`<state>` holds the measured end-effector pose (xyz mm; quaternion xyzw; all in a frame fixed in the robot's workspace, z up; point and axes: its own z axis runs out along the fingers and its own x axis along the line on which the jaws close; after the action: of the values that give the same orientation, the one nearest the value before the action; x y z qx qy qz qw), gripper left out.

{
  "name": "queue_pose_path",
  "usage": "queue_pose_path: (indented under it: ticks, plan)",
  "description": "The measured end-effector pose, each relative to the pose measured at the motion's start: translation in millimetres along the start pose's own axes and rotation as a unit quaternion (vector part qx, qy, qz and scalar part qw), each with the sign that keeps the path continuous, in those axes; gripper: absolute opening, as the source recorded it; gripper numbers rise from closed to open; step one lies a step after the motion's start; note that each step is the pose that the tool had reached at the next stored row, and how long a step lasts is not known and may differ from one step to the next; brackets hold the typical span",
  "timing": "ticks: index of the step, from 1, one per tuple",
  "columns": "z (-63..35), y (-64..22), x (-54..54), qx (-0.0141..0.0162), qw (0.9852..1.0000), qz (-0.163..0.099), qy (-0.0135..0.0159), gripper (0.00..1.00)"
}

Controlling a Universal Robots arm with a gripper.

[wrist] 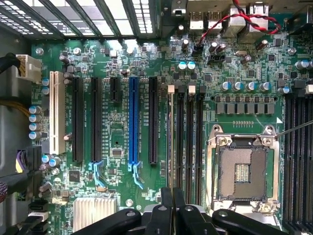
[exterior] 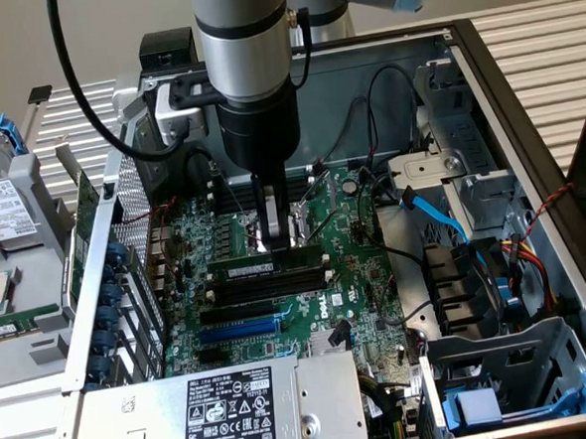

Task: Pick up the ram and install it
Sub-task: 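Insert the ram into the slot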

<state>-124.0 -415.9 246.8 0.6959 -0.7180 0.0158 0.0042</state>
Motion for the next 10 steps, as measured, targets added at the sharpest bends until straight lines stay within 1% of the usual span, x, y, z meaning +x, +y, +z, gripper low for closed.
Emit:
queue_pose_path:
  ticks: [1, 4, 6, 10]
  plan:
    - [0.1, 0.0, 0.2, 0.0000, 1.0000, 0.000, -0.0007, 0.12]
    - [0.4, 0.0, 1.0, -0.0002, 1.0000, 0.000, -0.0051, 0.12]
    - [0.5, 0.0, 1.7, -0.0001, 1.0000, 0.000, -0.0056, 0.12]
    - [1.3, -0.1, 2.3, -0.0002, 1.0000, 0.000, -0.0056, 0.12]
